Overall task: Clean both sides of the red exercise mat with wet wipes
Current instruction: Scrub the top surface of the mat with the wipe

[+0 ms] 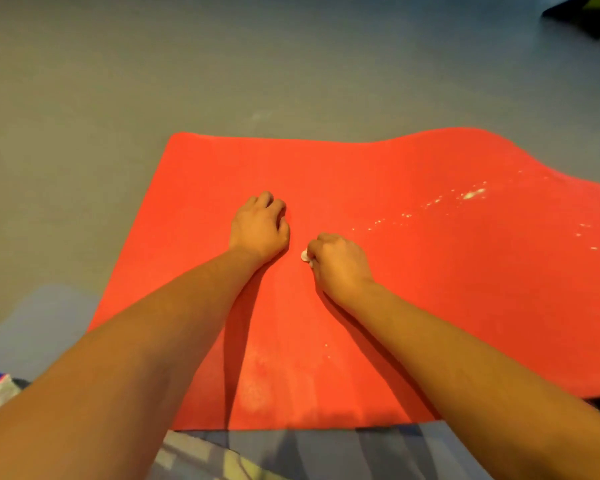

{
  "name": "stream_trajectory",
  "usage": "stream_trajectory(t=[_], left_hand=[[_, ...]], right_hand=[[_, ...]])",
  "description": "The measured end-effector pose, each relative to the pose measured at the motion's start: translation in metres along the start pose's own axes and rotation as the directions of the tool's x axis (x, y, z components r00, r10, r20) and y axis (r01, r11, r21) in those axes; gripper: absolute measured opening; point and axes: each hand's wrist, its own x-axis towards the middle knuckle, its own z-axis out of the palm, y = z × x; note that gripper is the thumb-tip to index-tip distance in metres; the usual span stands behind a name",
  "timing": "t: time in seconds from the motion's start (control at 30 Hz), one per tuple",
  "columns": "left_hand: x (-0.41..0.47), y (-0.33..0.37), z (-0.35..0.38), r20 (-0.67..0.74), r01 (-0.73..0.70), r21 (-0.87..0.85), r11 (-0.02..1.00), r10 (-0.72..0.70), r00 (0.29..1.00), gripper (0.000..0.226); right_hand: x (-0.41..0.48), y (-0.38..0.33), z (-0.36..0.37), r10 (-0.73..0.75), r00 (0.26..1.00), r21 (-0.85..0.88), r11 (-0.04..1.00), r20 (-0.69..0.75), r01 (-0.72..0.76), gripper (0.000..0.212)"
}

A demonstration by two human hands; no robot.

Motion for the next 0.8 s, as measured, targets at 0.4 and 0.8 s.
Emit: stream_trajectory(t=[0.4,0.8], left_hand=[[-0.057,0.037,-0.051,0.405,-0.100,0.182,0.978,0.018,0.914,0.043],[-0.158,0.077,-0.109,0.649,-0.406,0.120,0.906,0.238,0.722,0.066]], right_hand=[[0.014,-0.018,-0.011,0.095,0.992,-0.139,0.987,0.081,-0.083,0.017],[-0.131,-0.051,-0.025,0.022,0.977,-0.045,0.999,0.211,-0.013,0.017]])
